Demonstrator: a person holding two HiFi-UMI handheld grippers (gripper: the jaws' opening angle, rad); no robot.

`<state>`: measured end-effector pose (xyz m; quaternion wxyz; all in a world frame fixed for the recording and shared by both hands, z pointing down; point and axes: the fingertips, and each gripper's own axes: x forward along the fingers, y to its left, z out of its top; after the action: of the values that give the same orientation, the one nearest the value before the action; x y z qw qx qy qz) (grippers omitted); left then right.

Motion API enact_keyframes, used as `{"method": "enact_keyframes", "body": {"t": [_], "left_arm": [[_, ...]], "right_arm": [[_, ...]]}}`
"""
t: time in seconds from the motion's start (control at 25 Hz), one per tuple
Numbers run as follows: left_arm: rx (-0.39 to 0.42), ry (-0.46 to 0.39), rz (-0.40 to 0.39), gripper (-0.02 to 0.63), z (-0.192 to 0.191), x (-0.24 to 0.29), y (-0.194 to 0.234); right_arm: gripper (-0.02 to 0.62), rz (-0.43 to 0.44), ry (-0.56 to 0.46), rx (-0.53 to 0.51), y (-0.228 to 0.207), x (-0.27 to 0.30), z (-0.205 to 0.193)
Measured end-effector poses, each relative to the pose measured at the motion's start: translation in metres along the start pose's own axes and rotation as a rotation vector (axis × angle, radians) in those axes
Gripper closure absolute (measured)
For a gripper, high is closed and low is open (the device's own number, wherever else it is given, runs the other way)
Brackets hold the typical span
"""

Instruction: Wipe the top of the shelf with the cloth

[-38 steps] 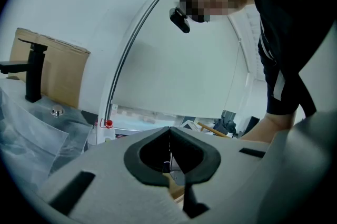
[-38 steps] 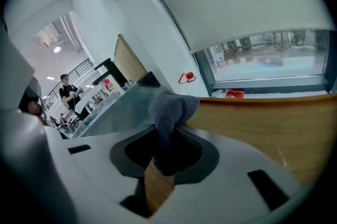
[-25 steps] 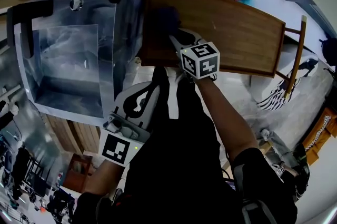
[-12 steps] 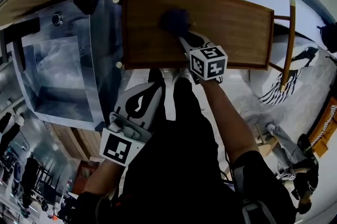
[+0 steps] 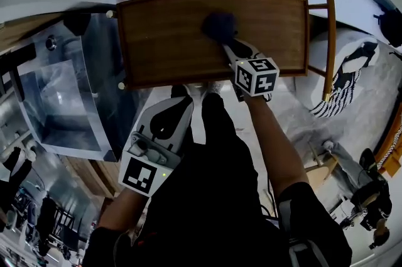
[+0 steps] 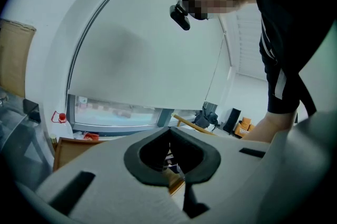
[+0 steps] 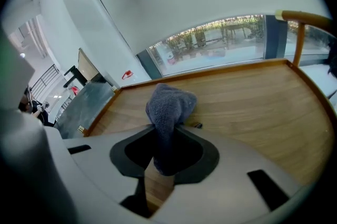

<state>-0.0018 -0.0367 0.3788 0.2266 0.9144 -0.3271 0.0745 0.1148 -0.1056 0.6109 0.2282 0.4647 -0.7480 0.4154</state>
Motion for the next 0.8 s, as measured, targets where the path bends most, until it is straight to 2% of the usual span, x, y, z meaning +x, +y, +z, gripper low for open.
{"method": "enact_keyframes", "body": {"t": [0.8], "left_arm": [[0.027, 0.039, -0.098, 0.586, -0.002, 0.075, -0.072]], "right_arm": [[0.512, -0.135, -0.064, 0.106, -0.12, -0.078, -0.007]]}}
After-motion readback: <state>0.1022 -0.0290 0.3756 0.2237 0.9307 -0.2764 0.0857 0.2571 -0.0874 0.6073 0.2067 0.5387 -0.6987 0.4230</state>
